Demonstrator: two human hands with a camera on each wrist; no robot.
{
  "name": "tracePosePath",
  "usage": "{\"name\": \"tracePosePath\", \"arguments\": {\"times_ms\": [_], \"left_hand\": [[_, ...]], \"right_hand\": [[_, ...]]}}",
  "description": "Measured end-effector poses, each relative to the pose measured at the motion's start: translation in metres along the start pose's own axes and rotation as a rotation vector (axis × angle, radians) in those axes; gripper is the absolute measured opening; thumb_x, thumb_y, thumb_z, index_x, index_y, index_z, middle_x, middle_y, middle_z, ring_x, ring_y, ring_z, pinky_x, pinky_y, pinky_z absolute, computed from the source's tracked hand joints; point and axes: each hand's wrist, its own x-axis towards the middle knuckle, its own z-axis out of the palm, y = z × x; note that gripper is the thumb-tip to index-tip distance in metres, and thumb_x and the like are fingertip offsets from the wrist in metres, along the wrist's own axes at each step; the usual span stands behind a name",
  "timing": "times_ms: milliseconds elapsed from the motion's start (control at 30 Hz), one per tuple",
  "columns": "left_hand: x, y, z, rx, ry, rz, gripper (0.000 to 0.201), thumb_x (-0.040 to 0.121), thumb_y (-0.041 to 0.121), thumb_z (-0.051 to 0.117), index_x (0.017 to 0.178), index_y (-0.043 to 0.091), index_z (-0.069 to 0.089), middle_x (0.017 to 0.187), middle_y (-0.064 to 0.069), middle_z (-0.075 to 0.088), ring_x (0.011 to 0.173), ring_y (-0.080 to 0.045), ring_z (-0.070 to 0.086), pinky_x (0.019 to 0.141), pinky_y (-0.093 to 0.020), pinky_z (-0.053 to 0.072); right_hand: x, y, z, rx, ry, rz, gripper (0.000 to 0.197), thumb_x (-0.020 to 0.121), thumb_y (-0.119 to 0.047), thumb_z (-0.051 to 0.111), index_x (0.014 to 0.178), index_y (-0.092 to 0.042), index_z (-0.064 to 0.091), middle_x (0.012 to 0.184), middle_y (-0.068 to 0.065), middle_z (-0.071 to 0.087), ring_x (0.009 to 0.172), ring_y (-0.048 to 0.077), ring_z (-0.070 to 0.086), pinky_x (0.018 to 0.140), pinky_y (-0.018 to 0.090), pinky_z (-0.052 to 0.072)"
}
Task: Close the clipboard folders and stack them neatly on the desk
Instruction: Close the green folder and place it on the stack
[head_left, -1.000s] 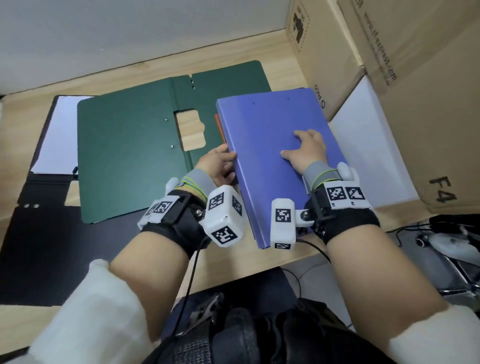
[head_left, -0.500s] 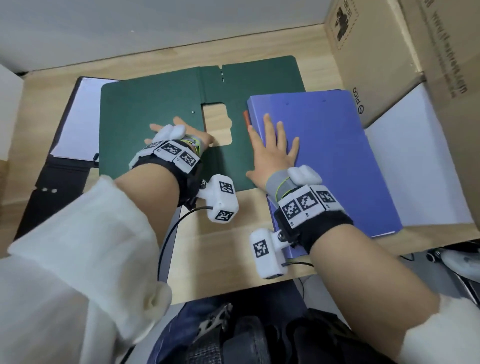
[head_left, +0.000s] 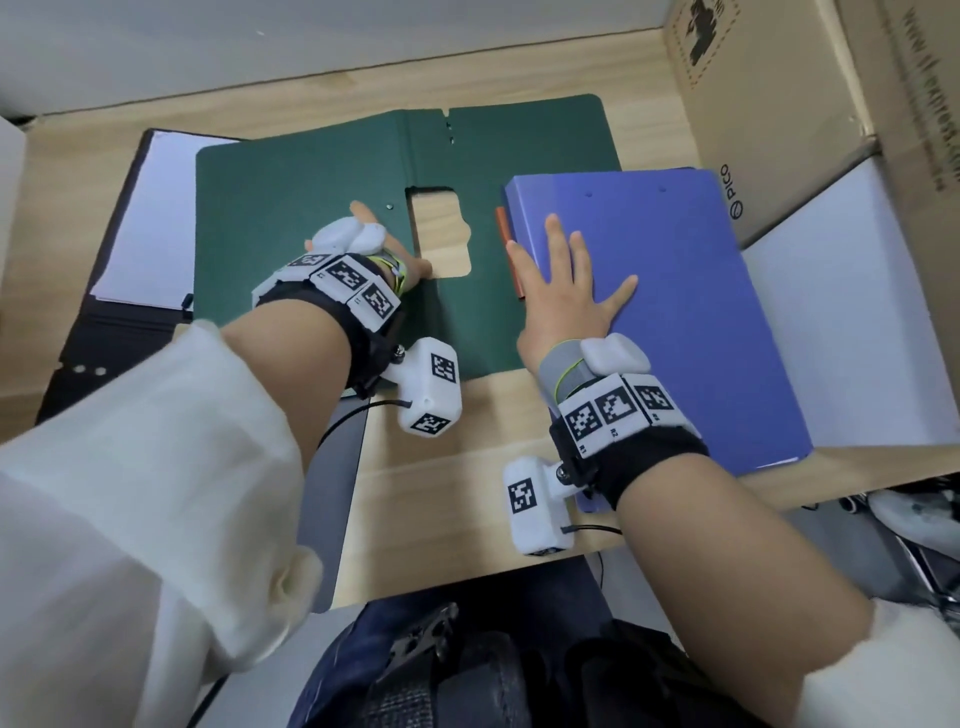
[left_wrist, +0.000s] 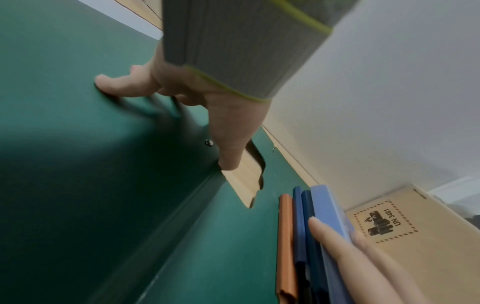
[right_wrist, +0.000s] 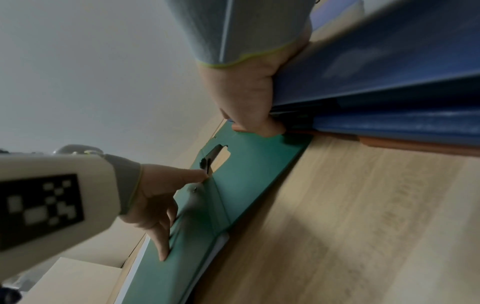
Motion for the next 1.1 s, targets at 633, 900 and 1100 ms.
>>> {"name": "tracePosePath", "arguments": {"times_ms": [633, 900, 1100], "left_hand": [[-0.050, -0.065, -0.141, -0.839, -0.179, 0.154, 0.018, 0.070, 0.018, 0.056, 0.085, 0.009, 0.052, 0.072, -0.006, 0.045, 0.048, -0.024, 0.046, 0.045, -0.024, 0.048], [-0.067, -0.096, -0.164, -1.183, -0.145, 0.236, 0.012, 0.073, 0.003, 0.045, 0.064, 0.010, 0.048, 0.056, -0.007, 0.050, 0.032, -0.013, 0.052, 0.044, -0.017, 0.052], [-0.074, -0.106, -0.153, -1.515, -0.204, 0.361, 0.028, 0.082, -0.008, 0.026, 0.061, 0.010, 0.034, 0.038, 0.000, 0.045, 0.029, -0.013, 0.048, 0.038, -0.012, 0.044]], "right_hand": [[-0.013, -0.073, -0.048, 0.177, -0.060, -0.144, 0.077, 0.083, -0.014, 0.052, 0.140, -0.056, 0.020, 0.160, -0.003, -0.016, 0.148, 0.024, -0.016, 0.113, 0.059, -0.011], [-0.019, -0.125, -0.068, 0.552, -0.149, -0.389, 0.054, 0.098, -0.023, 0.028, 0.145, -0.046, 0.019, 0.160, 0.003, 0.014, 0.147, 0.025, 0.015, 0.117, 0.052, 0.017], [-0.023, -0.115, -0.094, 0.644, 0.002, -0.339, 0.052, 0.098, -0.019, 0.028, 0.144, -0.044, 0.026, 0.160, -0.002, 0.014, 0.147, 0.021, 0.013, 0.119, 0.048, 0.013]]}}
